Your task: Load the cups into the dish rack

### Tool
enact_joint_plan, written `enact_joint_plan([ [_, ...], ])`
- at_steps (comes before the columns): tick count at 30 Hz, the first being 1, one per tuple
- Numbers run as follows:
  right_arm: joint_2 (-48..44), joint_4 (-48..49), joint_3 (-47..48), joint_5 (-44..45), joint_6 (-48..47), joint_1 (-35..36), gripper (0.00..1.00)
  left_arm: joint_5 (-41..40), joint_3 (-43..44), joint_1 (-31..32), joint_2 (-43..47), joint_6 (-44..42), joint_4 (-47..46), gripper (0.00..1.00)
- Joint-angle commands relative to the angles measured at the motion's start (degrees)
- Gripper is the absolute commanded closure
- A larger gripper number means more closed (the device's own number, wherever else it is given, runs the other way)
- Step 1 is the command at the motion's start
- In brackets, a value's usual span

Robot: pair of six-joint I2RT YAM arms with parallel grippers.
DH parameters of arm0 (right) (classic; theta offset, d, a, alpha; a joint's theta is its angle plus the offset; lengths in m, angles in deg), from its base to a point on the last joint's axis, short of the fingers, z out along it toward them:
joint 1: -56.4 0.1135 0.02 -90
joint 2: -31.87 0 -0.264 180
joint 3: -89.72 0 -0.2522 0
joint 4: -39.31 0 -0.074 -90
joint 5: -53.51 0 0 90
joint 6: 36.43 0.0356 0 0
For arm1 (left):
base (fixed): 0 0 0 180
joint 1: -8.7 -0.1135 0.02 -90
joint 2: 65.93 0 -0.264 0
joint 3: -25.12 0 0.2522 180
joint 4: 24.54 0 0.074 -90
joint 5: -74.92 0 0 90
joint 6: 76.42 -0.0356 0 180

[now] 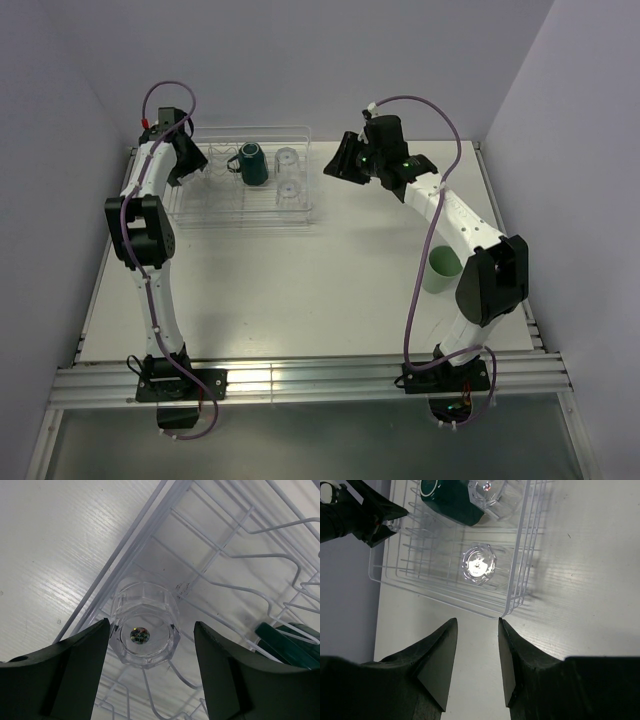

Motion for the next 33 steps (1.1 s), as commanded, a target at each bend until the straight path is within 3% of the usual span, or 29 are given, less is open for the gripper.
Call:
enact_joint_plan([
  [1, 0.6, 0.7, 2.4, 0.9, -0.9, 0.6, 0.54, -0.1, 2.7, -0.3, 2.1, 0.1, -1.8, 0.26],
  [33, -1.6, 0.8, 0.7, 1.7, -1.5, 0.8, 0.55, -2.2, -1.1, -0.3, 6.6, 1.0, -0.8, 0.24],
])
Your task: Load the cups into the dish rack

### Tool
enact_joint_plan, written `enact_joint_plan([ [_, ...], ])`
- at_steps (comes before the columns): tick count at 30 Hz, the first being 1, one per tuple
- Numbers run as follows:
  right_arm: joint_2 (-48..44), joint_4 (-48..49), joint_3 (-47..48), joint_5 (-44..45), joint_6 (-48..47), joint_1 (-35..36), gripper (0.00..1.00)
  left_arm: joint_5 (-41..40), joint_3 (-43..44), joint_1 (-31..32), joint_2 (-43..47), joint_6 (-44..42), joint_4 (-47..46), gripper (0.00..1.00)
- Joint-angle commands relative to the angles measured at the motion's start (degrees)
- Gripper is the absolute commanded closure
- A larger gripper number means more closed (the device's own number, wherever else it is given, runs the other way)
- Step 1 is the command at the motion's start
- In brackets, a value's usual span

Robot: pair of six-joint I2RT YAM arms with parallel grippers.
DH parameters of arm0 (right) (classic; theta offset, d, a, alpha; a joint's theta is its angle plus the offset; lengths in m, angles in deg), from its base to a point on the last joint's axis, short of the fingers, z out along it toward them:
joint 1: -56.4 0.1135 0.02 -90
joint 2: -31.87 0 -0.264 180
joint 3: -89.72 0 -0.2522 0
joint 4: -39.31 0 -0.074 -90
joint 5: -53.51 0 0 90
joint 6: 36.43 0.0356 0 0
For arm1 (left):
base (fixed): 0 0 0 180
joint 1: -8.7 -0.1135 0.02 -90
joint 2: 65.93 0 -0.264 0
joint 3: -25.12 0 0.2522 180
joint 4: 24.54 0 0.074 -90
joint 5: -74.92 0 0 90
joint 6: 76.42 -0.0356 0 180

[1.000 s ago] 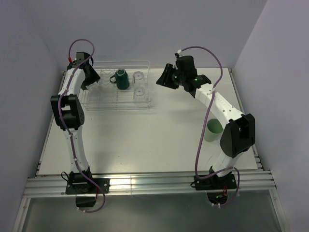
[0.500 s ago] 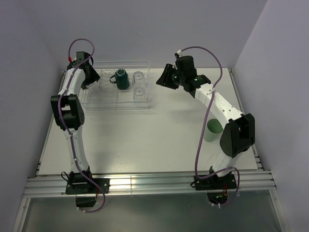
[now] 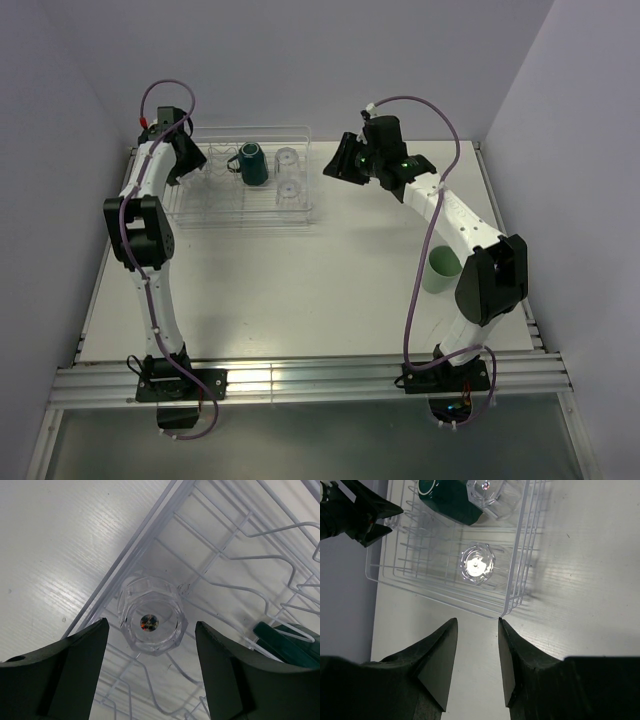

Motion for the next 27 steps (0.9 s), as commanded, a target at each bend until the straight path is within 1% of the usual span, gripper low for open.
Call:
enact_joint_plan([
  [1, -2.2, 0.8, 0.6, 1.5, -1.2, 0.8, 0.55, -1.4, -1.3, -0.3, 6.3, 0.8, 0.0, 0.23],
  [9, -3.8, -1.2, 1.2, 4.3, -1.9, 1.2, 0.55, -0.7, -2.4, -0.2, 10.8, 1.1, 0.1, 0.23],
  [13, -5.1, -3.3, 1.6, 6.8, -2.4, 1.3, 0.55, -0.4, -5.3, 0.2, 13.9, 1.7, -0.1, 0.24],
  [14, -5.5, -3.7, 2.0, 7.5, -2.6, 1.3, 0.55, -0.5, -6.0, 0.8, 15.9, 1.7, -0.3, 0.23],
  [16, -6.9, -5.6, 2.1, 10.3, -3.1, 1.4, 0.55, -0.7, -8.0, 1.6, 17.9, 2.0, -0.6, 0.24],
  [19, -9.7, -8.8, 1.2, 15.7, -3.9, 1.4, 0.54, -0.8, -11.0, 5.9, 23.3, 1.9, -1.2, 0.24],
  [20, -10.7, -9.5, 0.5, 17.2, -3.9, 1.4, 0.54, -1.2, -11.8, 8.6, 26.6, 1.9, -1.8, 0.23],
  [22, -14.4, -10.4, -2.7, 20.2, -3.9, 1.4, 0.54, -1.2, -14.8, 11.4, 29.6, 1.7, -2.3, 0.23],
  [23, -15.5, -10.8, -3.7, 21.3, -4.0, 1.3, 0.53, 0.0, -16.0, 13.7, 32.9, 1.8, -3.3, 0.23],
  [27, -23.9, -12.1, -9.9, 28.4, -3.6, 0.8, 0.51, 3.7, -23.5, 18.8, 41.1, 1.1, -5.6, 0.23],
])
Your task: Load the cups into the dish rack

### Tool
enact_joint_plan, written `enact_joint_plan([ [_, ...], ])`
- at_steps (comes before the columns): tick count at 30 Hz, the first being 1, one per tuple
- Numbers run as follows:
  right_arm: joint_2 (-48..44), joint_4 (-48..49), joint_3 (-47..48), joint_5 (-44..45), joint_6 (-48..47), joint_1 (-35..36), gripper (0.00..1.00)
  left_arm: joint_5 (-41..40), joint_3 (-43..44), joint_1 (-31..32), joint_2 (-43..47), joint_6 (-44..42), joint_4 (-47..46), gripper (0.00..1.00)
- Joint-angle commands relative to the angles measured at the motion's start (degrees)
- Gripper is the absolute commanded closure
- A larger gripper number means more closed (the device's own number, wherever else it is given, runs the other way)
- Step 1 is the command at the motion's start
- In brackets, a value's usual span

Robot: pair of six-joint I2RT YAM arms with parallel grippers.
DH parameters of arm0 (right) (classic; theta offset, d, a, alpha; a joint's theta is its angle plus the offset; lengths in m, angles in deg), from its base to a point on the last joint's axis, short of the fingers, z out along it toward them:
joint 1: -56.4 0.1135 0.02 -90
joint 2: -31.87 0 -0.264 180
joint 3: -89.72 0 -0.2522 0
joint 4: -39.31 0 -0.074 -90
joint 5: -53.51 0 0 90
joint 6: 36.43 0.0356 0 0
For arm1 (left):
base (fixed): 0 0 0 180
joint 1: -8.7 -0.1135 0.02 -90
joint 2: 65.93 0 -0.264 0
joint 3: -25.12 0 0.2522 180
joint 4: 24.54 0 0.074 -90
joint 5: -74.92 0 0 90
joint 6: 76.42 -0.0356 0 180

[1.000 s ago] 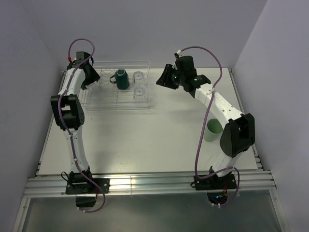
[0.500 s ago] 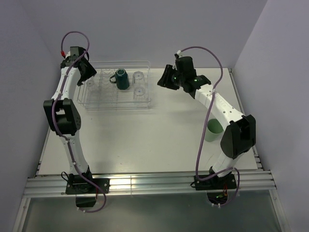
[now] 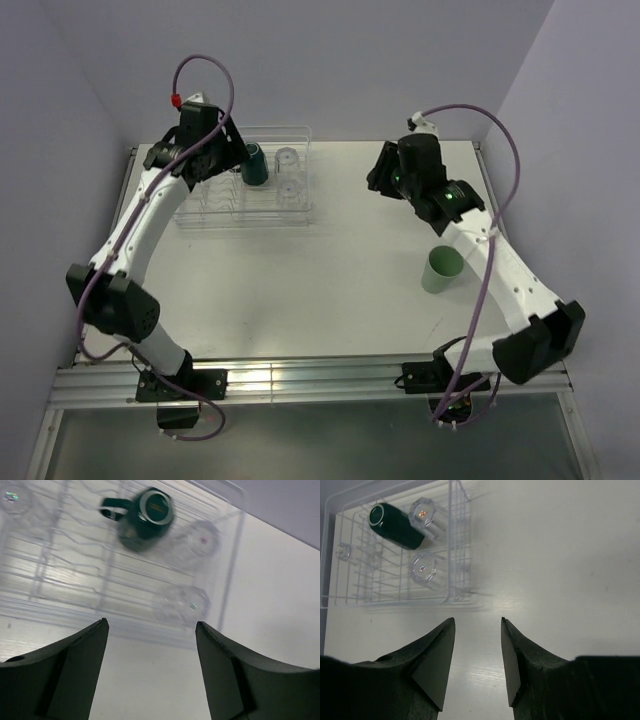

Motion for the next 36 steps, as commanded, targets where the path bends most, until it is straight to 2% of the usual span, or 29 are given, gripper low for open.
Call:
enact_joint_plan([
  [1, -6.9, -1.9, -5.4, 9.4, -0.5, -0.6, 0.50, 2.5, -4.6, 3.6, 10.4, -0.6, -3.5, 0.23],
  [4, -10.1, -2.9, -8.3, 11.5, 0.1, -1.5, 0.48, 1.7, -9.2, 8.4, 16.1, -2.6, -3.6, 0.23],
  [9, -13.0, -5.4, -11.0, 15.2, 2.1, -3.3, 0.44, 7.7, -18.3, 8.8, 24.6, -5.3, -6.8, 0.22],
  [16, -15.1, -7.1, -14.7, 13.8, 4.8, -8.9, 0.42, 10.4, -22.8, 8.8, 32.3, -7.5, -7.9, 0.20],
  [22, -15.5, -9.8, -15.4, 15.1, 6.1, -11.1, 0.42, 12.2, -27.0, 8.7, 33.4, -7.6, -10.8, 0.19],
  [36, -14.4, -20.7, -18.2, 13.5, 12.3, -13.2, 0.43, 13.1, -28.3, 8.8, 32.1, -7.2, -11.2, 0.19],
])
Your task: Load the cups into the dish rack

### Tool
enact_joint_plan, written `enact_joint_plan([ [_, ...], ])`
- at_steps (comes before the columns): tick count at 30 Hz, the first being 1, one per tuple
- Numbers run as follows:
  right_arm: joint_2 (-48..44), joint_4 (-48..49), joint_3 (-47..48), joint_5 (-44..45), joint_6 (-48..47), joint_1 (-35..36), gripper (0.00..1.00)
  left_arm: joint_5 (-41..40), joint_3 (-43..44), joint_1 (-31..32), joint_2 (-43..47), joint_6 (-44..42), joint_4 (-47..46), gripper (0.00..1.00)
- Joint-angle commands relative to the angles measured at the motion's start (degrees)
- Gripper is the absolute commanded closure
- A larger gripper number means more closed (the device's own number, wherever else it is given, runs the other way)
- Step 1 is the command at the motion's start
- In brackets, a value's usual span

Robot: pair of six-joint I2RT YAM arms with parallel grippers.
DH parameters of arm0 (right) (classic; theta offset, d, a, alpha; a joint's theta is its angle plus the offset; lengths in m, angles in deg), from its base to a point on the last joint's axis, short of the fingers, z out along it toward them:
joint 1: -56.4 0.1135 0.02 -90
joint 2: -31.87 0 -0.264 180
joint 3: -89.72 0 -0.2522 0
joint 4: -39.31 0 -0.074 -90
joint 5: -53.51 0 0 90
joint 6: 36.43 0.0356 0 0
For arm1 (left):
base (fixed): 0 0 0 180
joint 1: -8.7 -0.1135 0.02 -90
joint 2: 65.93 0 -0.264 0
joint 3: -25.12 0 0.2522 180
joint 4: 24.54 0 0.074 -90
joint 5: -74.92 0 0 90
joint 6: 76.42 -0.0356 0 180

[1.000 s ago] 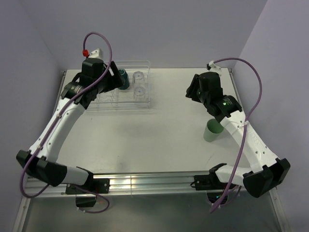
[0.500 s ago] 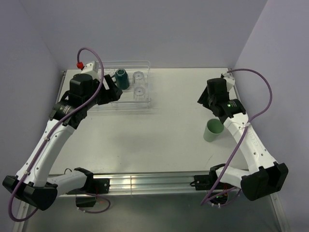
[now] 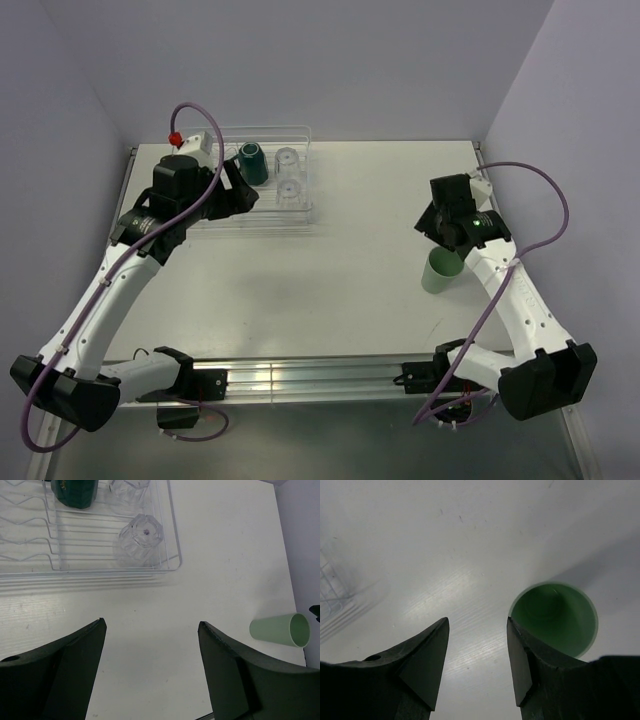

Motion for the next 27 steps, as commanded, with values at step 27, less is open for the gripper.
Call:
enact_joint_plan([
  [27, 8.0, 5.3, -9.5, -3.9, 1.6, -4.8, 0.61, 1.1, -0.8, -0.1, -0.5, -0.6, -2.6, 0.19],
])
